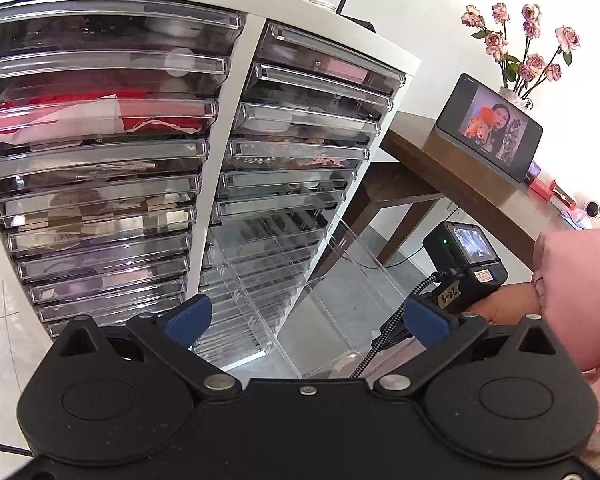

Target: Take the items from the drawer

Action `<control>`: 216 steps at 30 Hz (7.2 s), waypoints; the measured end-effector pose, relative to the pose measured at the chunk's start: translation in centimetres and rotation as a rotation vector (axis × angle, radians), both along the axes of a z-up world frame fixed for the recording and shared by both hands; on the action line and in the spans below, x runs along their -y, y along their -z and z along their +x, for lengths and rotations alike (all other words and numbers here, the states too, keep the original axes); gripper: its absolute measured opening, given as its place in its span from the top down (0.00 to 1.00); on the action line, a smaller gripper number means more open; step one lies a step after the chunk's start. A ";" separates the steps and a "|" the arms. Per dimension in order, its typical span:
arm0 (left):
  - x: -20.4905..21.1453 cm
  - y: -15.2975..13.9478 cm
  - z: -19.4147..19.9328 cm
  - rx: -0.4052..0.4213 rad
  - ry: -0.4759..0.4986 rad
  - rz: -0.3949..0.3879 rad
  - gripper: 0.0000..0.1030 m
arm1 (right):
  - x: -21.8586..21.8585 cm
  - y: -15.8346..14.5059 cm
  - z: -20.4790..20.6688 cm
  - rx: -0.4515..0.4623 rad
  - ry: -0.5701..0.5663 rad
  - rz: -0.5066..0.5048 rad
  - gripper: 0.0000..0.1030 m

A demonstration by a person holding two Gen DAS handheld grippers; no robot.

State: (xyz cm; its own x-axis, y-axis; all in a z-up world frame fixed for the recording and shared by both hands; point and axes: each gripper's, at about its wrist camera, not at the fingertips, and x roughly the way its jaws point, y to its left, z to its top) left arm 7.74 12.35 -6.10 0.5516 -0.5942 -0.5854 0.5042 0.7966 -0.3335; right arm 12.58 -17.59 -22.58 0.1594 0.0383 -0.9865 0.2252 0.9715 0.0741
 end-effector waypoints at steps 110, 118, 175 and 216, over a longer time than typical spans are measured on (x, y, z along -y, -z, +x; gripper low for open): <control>17.4 1.8 -7.9 0.249 0.188 0.582 0.00 | -2.4 -8.4 -17.6 0.999 -1.214 -0.848 0.00; 19.8 6.5 -10.0 0.374 0.203 0.783 0.00 | -2.0 -3.4 -19.8 0.988 -1.274 -0.974 0.00; 19.4 19.5 -13.1 0.705 0.240 1.296 0.74 | -1.8 6.8 -19.0 0.826 -1.291 -1.138 0.69; 19.2 19.4 -13.1 0.685 0.261 1.284 0.88 | -1.6 7.5 -19.1 0.835 -1.271 -1.146 0.86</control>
State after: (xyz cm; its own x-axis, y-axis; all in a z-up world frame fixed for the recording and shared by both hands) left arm -5.40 -6.89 -25.52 0.8926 -0.0063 -0.4508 0.4411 0.2198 0.8702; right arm -6.50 -16.00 -30.08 0.9485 -0.0242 -0.3159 -0.3079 0.1645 -0.9371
